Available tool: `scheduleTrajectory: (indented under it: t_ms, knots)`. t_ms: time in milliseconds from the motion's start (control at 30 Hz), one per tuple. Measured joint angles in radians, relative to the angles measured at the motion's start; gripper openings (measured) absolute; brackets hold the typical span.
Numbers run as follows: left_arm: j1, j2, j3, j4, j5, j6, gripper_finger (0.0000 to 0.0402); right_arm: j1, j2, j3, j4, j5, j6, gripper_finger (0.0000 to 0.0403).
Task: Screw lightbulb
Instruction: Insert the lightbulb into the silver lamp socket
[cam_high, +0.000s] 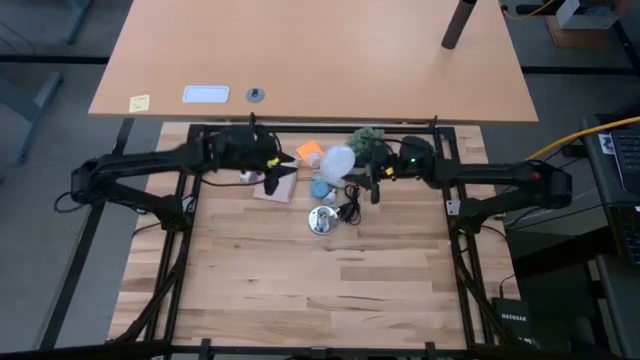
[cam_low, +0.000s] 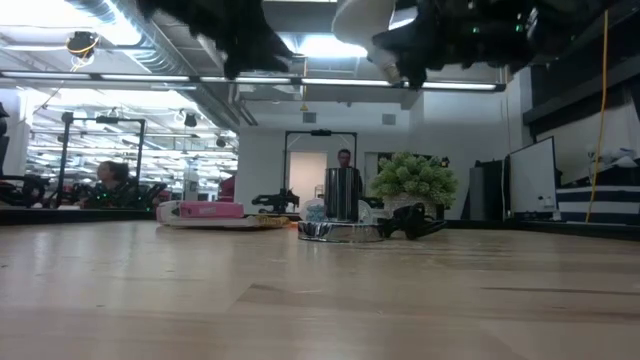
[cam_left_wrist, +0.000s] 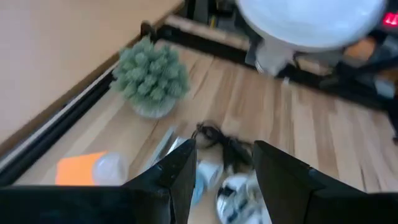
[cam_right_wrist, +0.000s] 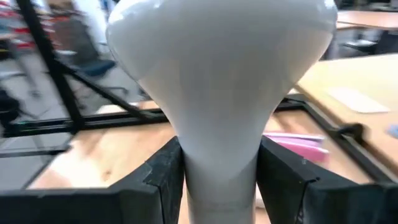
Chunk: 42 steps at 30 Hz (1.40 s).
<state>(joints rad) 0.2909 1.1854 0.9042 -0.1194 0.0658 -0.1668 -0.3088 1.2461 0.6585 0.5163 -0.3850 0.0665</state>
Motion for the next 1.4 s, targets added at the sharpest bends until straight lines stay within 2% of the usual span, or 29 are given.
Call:
scheduleTrajectory:
  t_ms: [100,167,367,500,733,833,1000,1133,1400]
  knots:
    - [-0.018,0.000,-0.146,0.253,0.000,-0.029,0.0150,0.001,0.086,-0.027,0.120,-0.086,0.042,0.0168]
    - [-0.030,0.001,-0.218,0.362,0.000,-0.055,0.0150,0.002,0.141,-0.037,0.193,-0.122,0.077,0.0168]
    - [-0.062,0.002,-0.328,0.426,-0.002,-0.251,0.0150,0.033,0.303,-0.040,0.324,-0.124,0.105,0.0168]
    - [-0.090,0.022,-0.336,0.432,-0.008,-0.350,0.0150,0.076,0.379,-0.039,0.396,-0.117,0.105,0.0168]
    - [-0.143,0.136,-0.336,0.580,-0.029,-0.331,0.0150,0.138,0.425,-0.041,0.375,-0.053,0.104,0.0168]
    - [-0.154,0.172,-0.336,0.580,-0.029,-0.343,0.0150,0.155,0.425,-0.039,0.367,-0.009,0.087,0.0168]
    - [-0.153,0.183,-0.336,0.578,-0.033,-0.359,0.0150,0.154,0.425,-0.039,0.326,0.055,0.082,0.0168]
    - [-0.152,0.183,-0.336,0.638,-0.039,-0.358,0.0150,0.153,0.425,-0.039,0.317,0.103,0.082,0.0168]
    - [-0.155,0.183,-0.336,0.657,-0.040,-0.358,0.0150,0.151,0.424,-0.038,0.265,0.139,0.080,0.0168]
